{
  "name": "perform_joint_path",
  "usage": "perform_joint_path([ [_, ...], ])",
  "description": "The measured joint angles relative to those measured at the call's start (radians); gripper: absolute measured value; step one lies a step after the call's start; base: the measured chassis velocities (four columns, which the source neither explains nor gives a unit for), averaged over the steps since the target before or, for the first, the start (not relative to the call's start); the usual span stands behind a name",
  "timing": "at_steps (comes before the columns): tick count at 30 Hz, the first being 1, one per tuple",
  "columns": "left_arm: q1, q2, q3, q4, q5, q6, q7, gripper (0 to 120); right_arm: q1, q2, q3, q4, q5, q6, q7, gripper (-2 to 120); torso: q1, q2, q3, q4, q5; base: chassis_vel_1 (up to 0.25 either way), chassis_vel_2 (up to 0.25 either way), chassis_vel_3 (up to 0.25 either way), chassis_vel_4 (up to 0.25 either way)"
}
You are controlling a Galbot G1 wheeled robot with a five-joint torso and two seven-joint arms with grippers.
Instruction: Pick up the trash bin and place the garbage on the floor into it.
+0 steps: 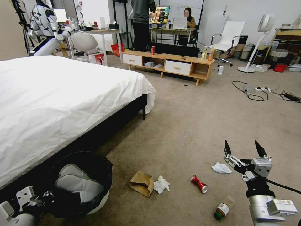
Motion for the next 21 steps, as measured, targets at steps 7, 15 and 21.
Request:
perform_joint_path([
  [7, 0.000, 0.001, 0.000, 0.001, 0.000, 0.000, 0.000, 2, 0.000, -0.001, 0.000, 0.000, 0.000, 0.000, 0.000, 100, 0.000, 0.000, 0.000, 0.0001, 0.0000, 0.000, 0.000, 0.000, 0.000],
  [15, 0.000, 0.001, 0.004, 0.001, 0.009, 0.000, 0.000, 2, -0.001, 0.000, 0.003, -0.001, -0.009, -0.001, 0.000, 100, 0.000, 0.000, 0.000, 0.0001, 0.0000, 0.000, 0.000, 0.000, 0.000],
  [21, 0.000, 0.003, 0.005, 0.001, 0.010, 0.000, 0.000, 2, -0.002, 0.000, 0.007, -0.001, -0.013, -0.004, -0.004, 100, 0.000, 0.000, 0.000, 0.0001, 0.0000, 0.000, 0.000, 0.000, 0.000],
])
